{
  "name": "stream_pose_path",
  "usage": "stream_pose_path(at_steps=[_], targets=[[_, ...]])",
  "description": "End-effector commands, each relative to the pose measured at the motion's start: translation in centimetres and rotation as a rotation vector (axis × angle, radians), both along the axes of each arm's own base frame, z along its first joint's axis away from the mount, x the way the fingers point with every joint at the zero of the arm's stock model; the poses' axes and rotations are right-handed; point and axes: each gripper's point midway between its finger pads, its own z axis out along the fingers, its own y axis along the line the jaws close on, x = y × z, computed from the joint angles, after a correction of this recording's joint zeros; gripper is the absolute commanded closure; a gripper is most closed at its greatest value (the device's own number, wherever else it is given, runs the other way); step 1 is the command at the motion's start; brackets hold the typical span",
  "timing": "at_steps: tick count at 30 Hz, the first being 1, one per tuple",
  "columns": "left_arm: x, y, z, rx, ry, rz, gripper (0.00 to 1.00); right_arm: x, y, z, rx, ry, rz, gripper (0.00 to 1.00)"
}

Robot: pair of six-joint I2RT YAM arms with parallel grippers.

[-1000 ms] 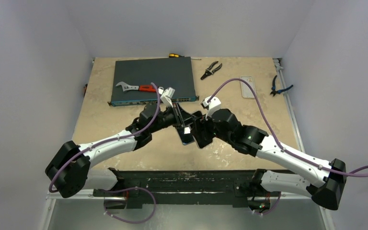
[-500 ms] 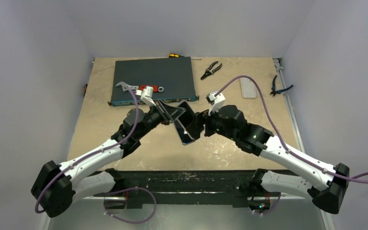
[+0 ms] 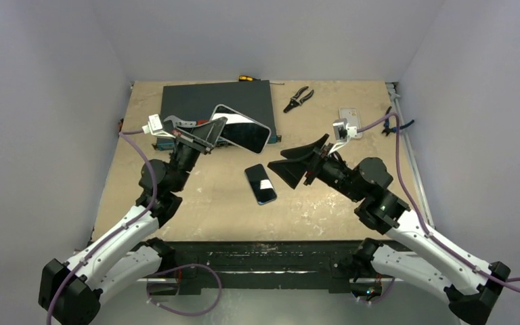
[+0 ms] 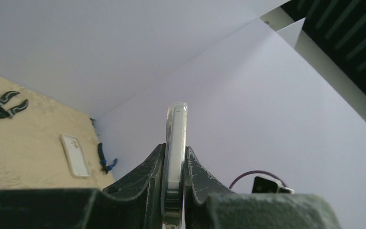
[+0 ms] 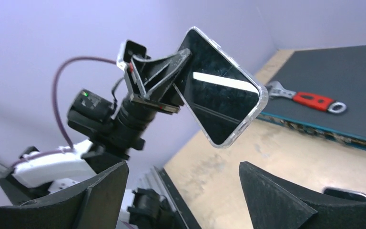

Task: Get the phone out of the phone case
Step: Remove the phone case from the phone.

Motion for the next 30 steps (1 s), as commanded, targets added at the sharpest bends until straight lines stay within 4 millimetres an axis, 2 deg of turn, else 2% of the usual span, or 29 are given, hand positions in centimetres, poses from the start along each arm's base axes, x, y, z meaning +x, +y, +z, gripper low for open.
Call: stream_pose_path(at_steps=[1, 10, 14, 19, 24, 30], targets=[[-3.0, 1.9, 6.2, -0.274, -0.174, -0.06, 1.0, -1.2, 1.4, 2.9, 0.165, -0.053, 0.126, 0.12], [-4.3, 2.5, 8.2, -0.344, -0.219, -0.094, 1.0, 0.7, 4.4, 4.6, 0.217, -0.054, 0.172, 0.32], [-4.3, 2.6, 8.2, -0.343, -0.211, -0.086, 1.0, 0.8, 5.2, 5.4, 0.256, -0.072, 0.206, 0.46], [-4.1, 2.6, 7.8, -0.341, -0.196, -0.085, 1.0, 0.6, 5.7, 6.7, 0.288, -0.11, 0.24, 0.5], [-3.9, 2.7, 7.5, -0.345, -0.181, -0.078, 1.0, 0.6, 6.1, 7.2, 0.303, -0.123, 0.264, 0.64], [-2.9, 2.6, 6.4, -0.335, -0.117, -0.056, 1.0, 0.0, 6.0, 8.1, 0.302, -0.167, 0.281, 0.6]])
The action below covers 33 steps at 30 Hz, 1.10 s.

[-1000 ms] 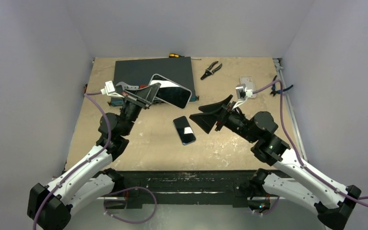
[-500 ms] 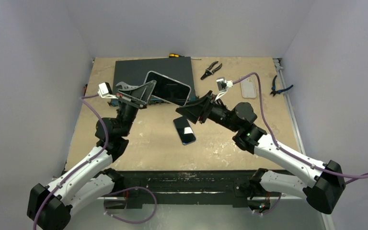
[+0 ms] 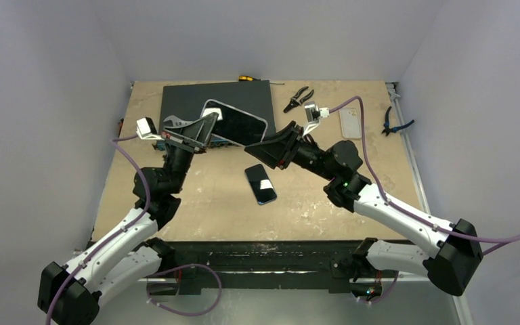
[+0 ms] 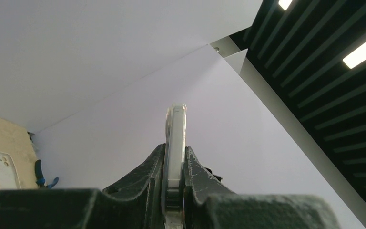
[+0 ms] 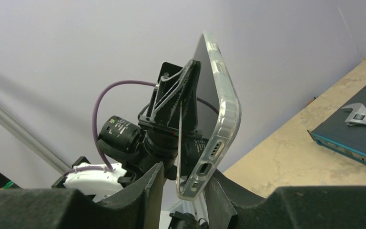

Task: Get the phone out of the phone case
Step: Remove the phone case from the phone.

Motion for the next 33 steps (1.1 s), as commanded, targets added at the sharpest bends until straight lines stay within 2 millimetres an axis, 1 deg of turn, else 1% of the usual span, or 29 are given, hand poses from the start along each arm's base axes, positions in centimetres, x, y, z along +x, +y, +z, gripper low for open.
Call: stream_pose_path(at_steps=[1, 4, 6, 11, 13, 15, 17, 20, 22, 26, 30, 33], targets=[[-0.5, 0.9, 1.8, -0.065, -0.016, 0.007, 1.0, -1.7, -1.0, 5.3, 0.099, -0.145, 0.028, 0.6], [0.3, 0.5, 0.9, -0.037, 0.037, 0.01, 1.0, -2.0, -1.2, 5.8, 0.104, -0.168, 0.029, 0.6], [1.0, 0.1, 0.0, -0.009, 0.083, 0.011, 1.0, -2.3, -1.4, 6.2, 0.106, -0.185, 0.032, 0.63], [1.8, -0.6, -1.4, 0.019, 0.144, 0.003, 1.0, -2.6, -1.6, 6.9, 0.111, -0.216, 0.03, 0.77], [2.2, -1.0, -2.1, 0.046, 0.18, -0.003, 1.0, -2.7, -1.6, 7.3, 0.105, -0.236, 0.028, 0.84], [2.6, -1.5, -2.9, 0.082, 0.22, -0.011, 1.0, -2.7, -1.7, 7.7, 0.091, -0.26, 0.014, 0.94], [2.9, -2.1, -3.8, 0.112, 0.254, -0.029, 1.0, -2.8, -1.8, 8.2, 0.073, -0.297, -0.002, 1.0], [3.4, -3.4, -5.6, 0.168, 0.334, -0.076, 1.0, -3.1, -2.0, 9.2, 0.041, -0.381, -0.025, 1.0], [3.6, -4.6, -6.9, 0.208, 0.372, -0.125, 1.0, -3.5, -2.2, 9.8, 0.028, -0.439, -0.036, 1.0], [3.2, -7.3, -8.9, 0.254, 0.417, -0.267, 1.0, -3.6, -2.8, 11.0, -0.003, -0.538, -0.078, 1.0], [2.7, -9.2, -10.8, 0.29, 0.457, -0.381, 1.0, -3.8, -3.3, 11.4, -0.038, -0.64, -0.118, 1.0], [2.6, -10.6, -12.4, 0.337, 0.49, -0.461, 1.0, -4.4, -3.5, 11.7, -0.047, -0.718, -0.128, 1.0]])
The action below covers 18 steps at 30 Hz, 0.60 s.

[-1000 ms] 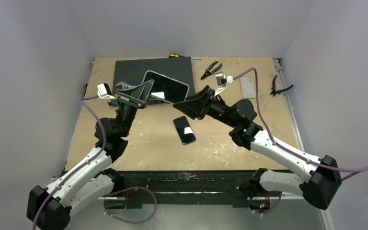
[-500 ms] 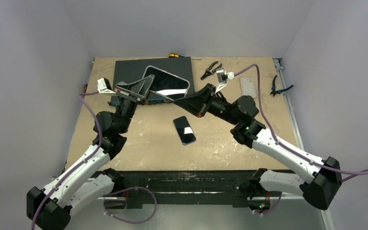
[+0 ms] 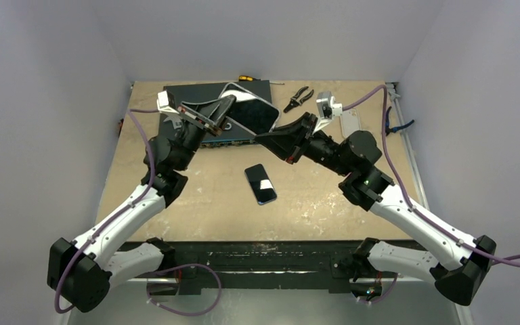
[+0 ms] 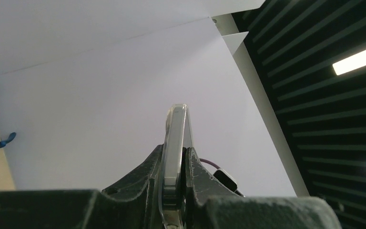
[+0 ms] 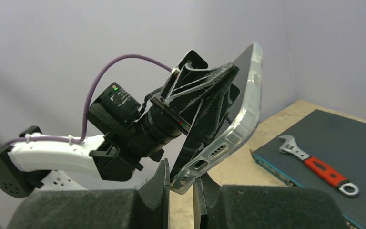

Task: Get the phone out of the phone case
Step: Remove the phone case from the phone.

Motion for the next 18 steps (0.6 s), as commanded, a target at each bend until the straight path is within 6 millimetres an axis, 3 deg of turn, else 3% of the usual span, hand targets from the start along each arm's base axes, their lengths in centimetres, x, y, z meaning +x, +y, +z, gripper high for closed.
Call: stream_pose_path(at_steps=[1, 6, 13, 18], targets=[[-0.7, -6.2, -13.5, 0.369, 0.278, -0.299, 1.0, -4.4, -1.5, 8.3, 0.08, -0.497, 0.029, 1.0], [-1.2, -7.7, -16.0, 0.383, 0.322, -0.397, 1.0, -5.6, -1.5, 9.1, 0.074, -0.602, 0.037, 1.0], [-1.9, -8.9, -16.9, 0.416, 0.313, -0.485, 1.0, -5.6, -2.1, 10.1, 0.041, -0.703, -0.045, 1.0], [-2.5, -8.6, -17.2, 0.426, 0.308, -0.478, 1.0, -5.6, -3.2, 11.0, 0.067, -0.725, -0.099, 1.0]])
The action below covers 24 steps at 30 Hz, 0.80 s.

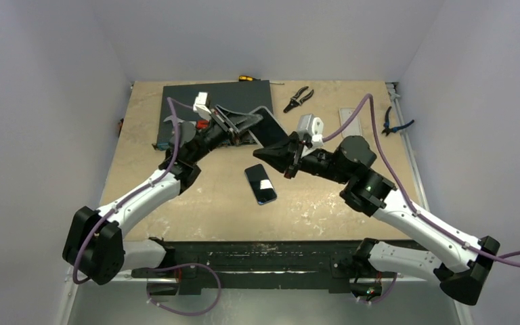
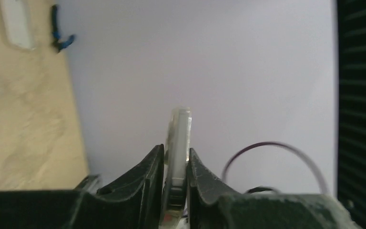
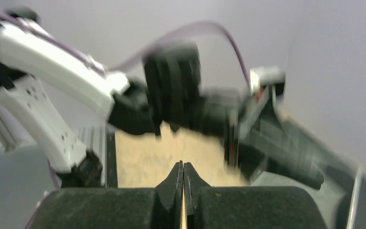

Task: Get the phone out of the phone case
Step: Remove the phone case from the phone.

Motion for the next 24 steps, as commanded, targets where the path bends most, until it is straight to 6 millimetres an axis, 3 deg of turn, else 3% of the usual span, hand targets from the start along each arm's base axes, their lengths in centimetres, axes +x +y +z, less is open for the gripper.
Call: stream_pose_path(at_steps=[1, 6, 12, 18, 20, 24], targets=[[-4.1, -2.8, -10.4, 0.331, 0.03, -0.208, 1.0, -3.9, -3.3, 14.7, 0.36, -0.418, 0.007, 1.0], [-4.1, -2.3, -8.4, 0.288, -0.008, -0.17, 1.0, -3.8, -3.7, 14.1, 0.361, -0.407, -0.009, 1.0], [-3.2, 0.3, -2.1, 0.186, -0.13, 0.02, 1.0, -3.4, -5.8, 12.9, 0.38, -0.266, -0.092, 0.98], [-3.3, 2.8, 2.8, 0.114, -0.242, 0.167, 1.0, -0.9, -8.1, 9.2, 0.385, -0.018, -0.269, 0.37], [-3.5, 4.2, 4.1, 0.089, -0.272, 0.238, 1.0, -0.7, -8.6, 8.3, 0.435, 0.091, -0.285, 0.28], [-4.3, 6.9, 7.0, 0.029, -0.351, 0.36, 1.0, -0.8, -8.3, 6.9, 0.5, 0.243, -0.258, 0.25]])
